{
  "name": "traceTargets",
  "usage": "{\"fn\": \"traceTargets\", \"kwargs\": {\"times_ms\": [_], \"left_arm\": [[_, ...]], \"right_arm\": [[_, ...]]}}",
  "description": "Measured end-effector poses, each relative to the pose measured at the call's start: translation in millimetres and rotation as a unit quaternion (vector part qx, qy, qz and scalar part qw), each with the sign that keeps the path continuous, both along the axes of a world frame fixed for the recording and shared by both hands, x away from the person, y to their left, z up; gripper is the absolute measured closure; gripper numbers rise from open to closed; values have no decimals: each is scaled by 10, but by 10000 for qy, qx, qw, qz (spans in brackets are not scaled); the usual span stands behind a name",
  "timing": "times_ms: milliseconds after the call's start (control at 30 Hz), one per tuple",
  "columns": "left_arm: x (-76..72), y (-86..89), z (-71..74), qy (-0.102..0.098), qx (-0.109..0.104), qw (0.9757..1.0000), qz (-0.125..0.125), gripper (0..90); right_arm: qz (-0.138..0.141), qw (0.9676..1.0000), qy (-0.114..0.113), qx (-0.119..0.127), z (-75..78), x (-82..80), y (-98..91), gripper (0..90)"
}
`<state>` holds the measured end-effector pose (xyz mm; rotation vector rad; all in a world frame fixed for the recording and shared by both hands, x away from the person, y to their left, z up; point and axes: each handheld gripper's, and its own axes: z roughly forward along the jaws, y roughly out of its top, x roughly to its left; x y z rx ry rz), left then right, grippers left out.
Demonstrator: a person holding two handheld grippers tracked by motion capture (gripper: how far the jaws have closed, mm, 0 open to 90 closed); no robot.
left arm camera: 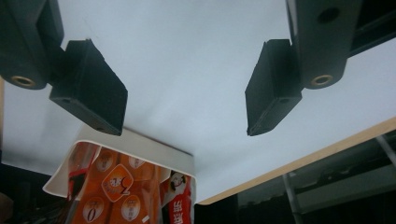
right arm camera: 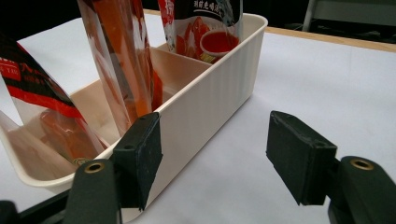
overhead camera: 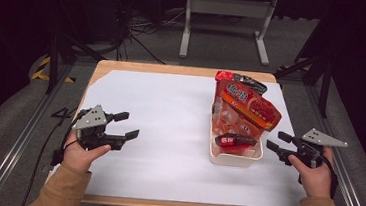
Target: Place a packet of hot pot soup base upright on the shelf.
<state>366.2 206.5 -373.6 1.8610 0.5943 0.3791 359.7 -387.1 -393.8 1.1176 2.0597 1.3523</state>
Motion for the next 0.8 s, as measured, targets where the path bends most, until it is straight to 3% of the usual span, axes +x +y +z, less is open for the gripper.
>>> {"fn": "traceTargets", "kwargs": {"times_ms": [67,100,367,633,800], "left_arm": [[4,26,-43,26,-53,10000,58,304],[11,73,-125,109,-208,9997,98,304],[36,212,-418,349,-470,9976,357,305],[96,263,-587,573,-475,9956,573,308],[114,281,-607,674,-489,9942,675,305]], "right_arm": [[9,10000,-1,-2,-2,1,2,354],[11,10000,-8,0,-11,3,3,351],[20,10000,-42,-55,-53,16,3,342],[35,9999,-19,-99,-103,36,17,339],[9,9999,10,-152,-130,43,23,332]]}}
